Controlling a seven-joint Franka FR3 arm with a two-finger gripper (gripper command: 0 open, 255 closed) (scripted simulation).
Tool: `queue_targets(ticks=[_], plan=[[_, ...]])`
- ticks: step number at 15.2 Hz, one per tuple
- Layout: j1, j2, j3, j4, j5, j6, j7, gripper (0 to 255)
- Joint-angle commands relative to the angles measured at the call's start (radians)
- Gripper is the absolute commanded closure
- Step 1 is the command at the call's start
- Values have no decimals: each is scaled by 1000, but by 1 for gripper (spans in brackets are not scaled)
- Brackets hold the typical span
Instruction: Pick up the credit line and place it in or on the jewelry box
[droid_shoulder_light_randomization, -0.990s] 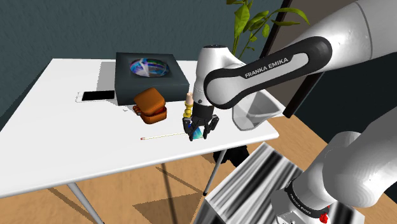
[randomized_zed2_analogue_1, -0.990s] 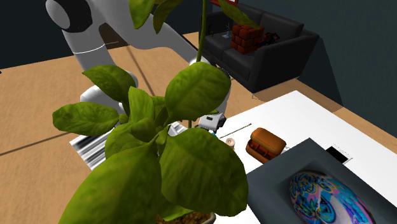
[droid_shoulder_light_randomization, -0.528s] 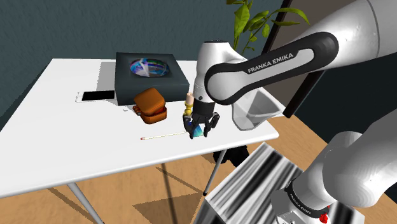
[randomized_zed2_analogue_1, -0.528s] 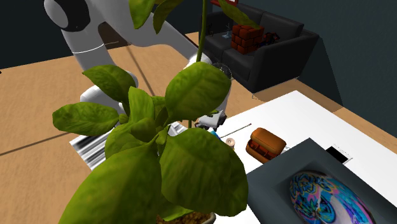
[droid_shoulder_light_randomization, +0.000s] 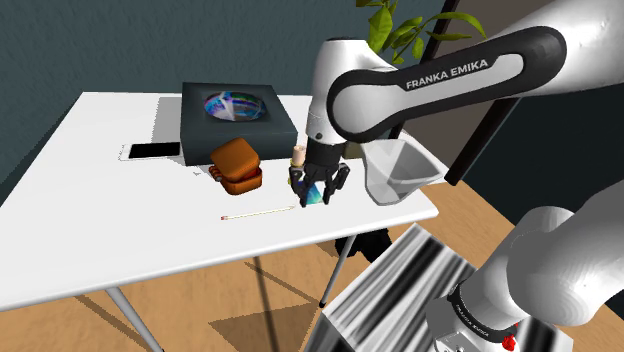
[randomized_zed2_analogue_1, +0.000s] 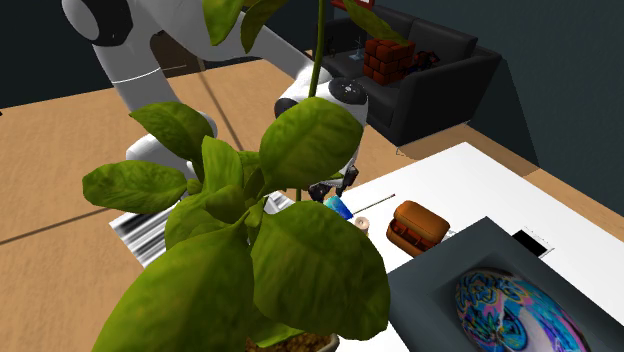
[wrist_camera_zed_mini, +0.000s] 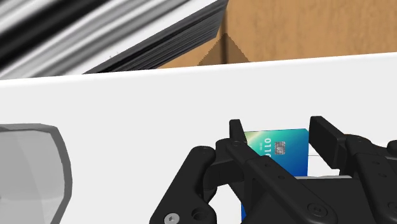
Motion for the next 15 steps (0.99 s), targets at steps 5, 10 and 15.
queue_targets(ticks=[5,10,15], plan=[[-2,-38,-8,50,-1,-88,4,255],[-3,-62,-13,96,-3,-158,9,255],[-5,-79,-19,148,-6,-227,15,255]])
